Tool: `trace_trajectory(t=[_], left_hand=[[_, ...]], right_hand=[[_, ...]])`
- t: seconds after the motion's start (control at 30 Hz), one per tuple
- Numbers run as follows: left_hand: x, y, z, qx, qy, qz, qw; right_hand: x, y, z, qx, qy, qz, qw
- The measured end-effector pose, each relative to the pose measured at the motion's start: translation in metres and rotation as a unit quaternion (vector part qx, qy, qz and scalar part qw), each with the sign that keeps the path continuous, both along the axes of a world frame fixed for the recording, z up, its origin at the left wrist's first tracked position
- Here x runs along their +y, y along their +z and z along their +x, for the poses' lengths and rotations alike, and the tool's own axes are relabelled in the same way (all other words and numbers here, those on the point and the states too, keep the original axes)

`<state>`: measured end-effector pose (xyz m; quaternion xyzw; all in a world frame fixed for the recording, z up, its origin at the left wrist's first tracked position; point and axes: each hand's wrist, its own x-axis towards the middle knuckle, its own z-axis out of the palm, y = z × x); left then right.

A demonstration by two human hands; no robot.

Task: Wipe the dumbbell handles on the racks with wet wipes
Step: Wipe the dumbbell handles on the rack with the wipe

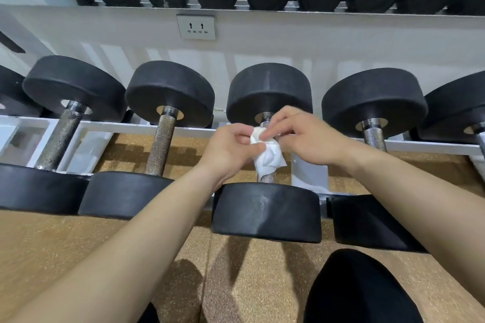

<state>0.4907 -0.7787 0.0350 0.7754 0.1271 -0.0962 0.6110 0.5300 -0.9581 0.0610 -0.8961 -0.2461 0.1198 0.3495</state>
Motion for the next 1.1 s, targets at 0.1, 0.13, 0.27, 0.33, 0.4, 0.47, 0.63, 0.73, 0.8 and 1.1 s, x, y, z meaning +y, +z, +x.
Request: trace_trajectory(t=[0.1, 0.13, 0.27, 0.33, 0.4, 0.47, 0.63, 0.73, 0.8, 1.1], left_hand=[[-0.003, -0.001, 0.010, -0.077, 0.006, 0.140, 0.987], [-0.004, 0.001, 0.014, -0.113, 0.018, 0.182, 0.977], [-0.002, 0.006, 0.026, -0.176, 0.022, 0.254, 0.951], [-0.003, 0.004, 0.022, -0.163, -0.013, 0.255, 0.953], [-0.005, 0.006, 0.014, -0.141, -0.031, 0.239, 0.960], [-0.006, 0.008, 0.009, -0.111, -0.038, 0.246, 0.962], [-0.010, 0.012, 0.015, -0.142, -0.073, 0.383, 0.910], [-0.001, 0.021, 0.017, -0.130, -0.169, 0.451, 0.867], [0.011, 0.023, 0.010, -0.072, -0.279, 0.427, 0.857], [0.000, -0.003, 0.036, -0.110, -0.055, 0.289, 0.949]], right_hand=[[-0.006, 0.003, 0.005, 0.003, -0.056, 0.025, 0.998], [-0.008, 0.003, 0.004, 0.015, -0.063, 0.009, 0.998], [-0.012, -0.001, 0.002, -0.009, -0.033, -0.192, 0.981], [-0.013, -0.005, 0.004, 0.026, 0.015, -0.314, 0.949], [-0.011, -0.010, 0.005, 0.093, 0.065, -0.412, 0.904], [-0.007, -0.011, 0.007, 0.128, 0.087, -0.436, 0.887], [-0.003, -0.004, 0.009, 0.104, 0.075, -0.409, 0.904], [-0.003, -0.004, 0.007, 0.096, 0.075, -0.433, 0.893], [-0.002, -0.004, 0.008, 0.094, 0.078, -0.441, 0.889], [-0.001, 0.001, 0.009, 0.101, 0.072, -0.437, 0.891]])
